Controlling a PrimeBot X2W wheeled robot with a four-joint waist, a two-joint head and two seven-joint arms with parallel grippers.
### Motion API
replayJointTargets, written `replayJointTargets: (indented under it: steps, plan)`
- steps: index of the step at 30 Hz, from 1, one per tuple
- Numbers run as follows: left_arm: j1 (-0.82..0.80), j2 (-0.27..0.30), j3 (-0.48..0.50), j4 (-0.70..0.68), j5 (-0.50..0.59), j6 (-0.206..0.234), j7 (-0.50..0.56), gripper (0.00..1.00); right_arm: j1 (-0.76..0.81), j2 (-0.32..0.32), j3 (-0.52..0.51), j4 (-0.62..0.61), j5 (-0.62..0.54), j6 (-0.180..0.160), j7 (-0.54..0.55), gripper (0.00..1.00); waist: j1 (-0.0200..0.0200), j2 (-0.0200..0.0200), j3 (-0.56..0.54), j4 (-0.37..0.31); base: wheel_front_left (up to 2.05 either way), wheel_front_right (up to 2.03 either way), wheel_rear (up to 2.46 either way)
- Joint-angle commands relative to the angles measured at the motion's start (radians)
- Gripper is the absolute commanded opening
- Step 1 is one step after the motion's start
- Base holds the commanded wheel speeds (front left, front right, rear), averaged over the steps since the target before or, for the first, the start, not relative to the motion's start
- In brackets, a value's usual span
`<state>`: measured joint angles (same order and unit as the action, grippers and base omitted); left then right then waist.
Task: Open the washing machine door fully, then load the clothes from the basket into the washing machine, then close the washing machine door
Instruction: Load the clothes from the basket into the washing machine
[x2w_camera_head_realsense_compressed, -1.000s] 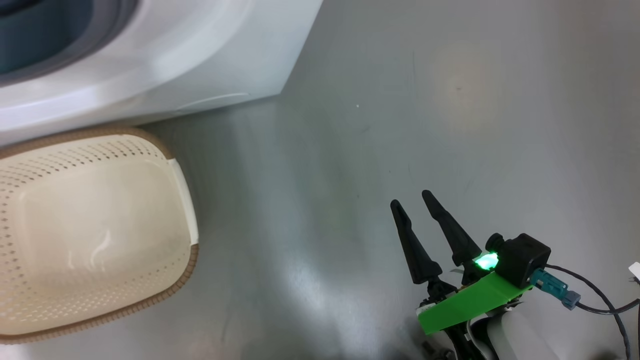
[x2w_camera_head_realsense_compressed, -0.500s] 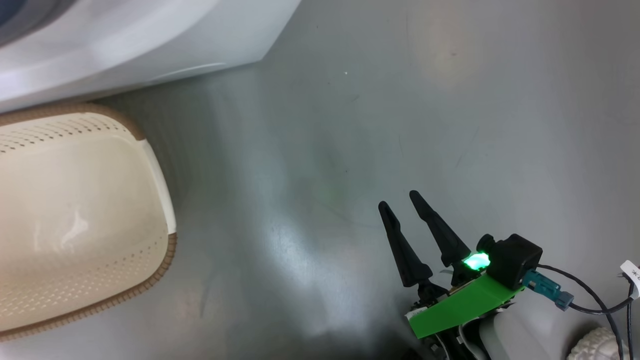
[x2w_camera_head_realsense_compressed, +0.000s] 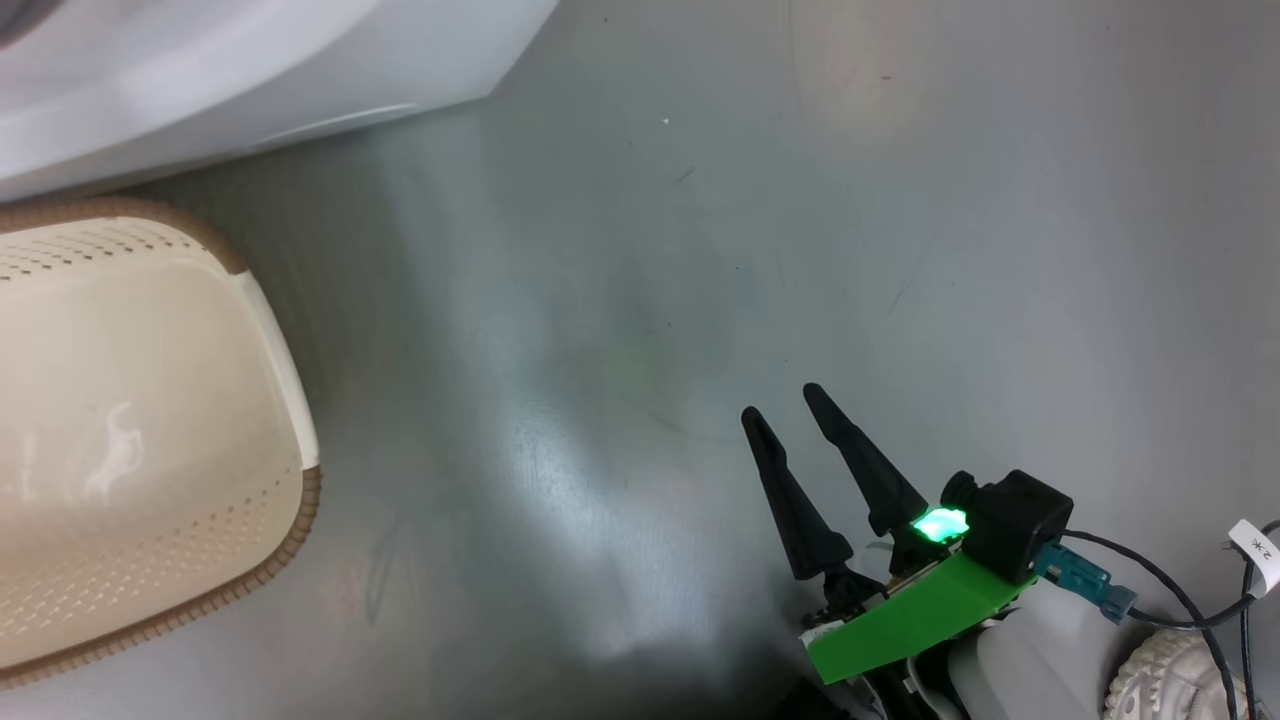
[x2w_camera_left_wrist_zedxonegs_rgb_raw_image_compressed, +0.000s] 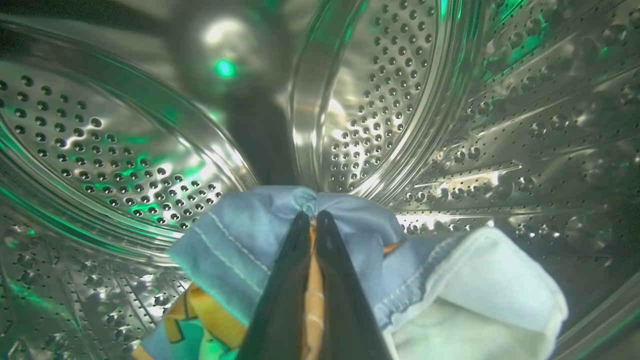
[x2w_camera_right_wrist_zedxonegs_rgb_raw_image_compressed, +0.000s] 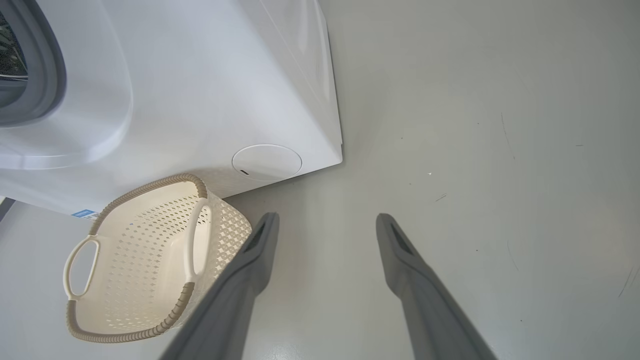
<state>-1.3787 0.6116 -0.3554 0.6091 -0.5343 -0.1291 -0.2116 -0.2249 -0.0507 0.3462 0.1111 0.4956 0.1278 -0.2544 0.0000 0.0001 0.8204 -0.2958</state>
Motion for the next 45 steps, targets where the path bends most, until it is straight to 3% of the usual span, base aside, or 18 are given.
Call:
replayJointTargets:
  steps: [1,5,6,7,20,45]
  plan:
    - [-0.024,0.064,0.010,-0.005,-0.011,-0.001,-0.002,0.00,0.030,0.001,0.028,-0.020,0.006,0.003,-0.007,1.00,0.0000,-0.0001,0.004,-0.005,0.00,0.00,0.00]
    - [-0.029,0.078,-0.007,0.020,-0.022,-0.001,-0.004,0.00,0.031,0.001,0.031,-0.020,0.008,0.003,-0.007,1.00,0.0000,-0.0001,0.008,-0.009,0.00,0.00,0.00]
    - [-0.033,0.077,-0.006,0.038,-0.029,-0.001,-0.001,0.84,0.029,0.001,0.031,-0.018,0.010,0.003,-0.007,1.00,0.0000,-0.0001,0.010,-0.008,0.00,0.00,0.00]
    - [-0.035,0.076,-0.007,0.046,-0.031,-0.001,-0.001,1.00,0.028,0.001,0.030,-0.016,0.011,0.003,-0.007,1.00,0.0000,-0.0001,0.009,-0.007,0.00,0.00,0.00]
    - [-0.023,0.031,-0.036,0.100,-0.062,0.005,0.047,1.00,0.009,0.001,0.020,0.004,0.007,0.003,-0.007,1.00,0.0000,-0.0001,-0.036,0.024,0.00,0.00,0.00]
    - [0.229,-0.079,-0.053,0.067,-0.125,0.050,-0.023,1.00,-0.015,0.001,-0.056,0.072,-0.035,0.003,-0.007,1.00,0.0000,-0.0001,-0.229,0.141,0.00,0.00,0.00]
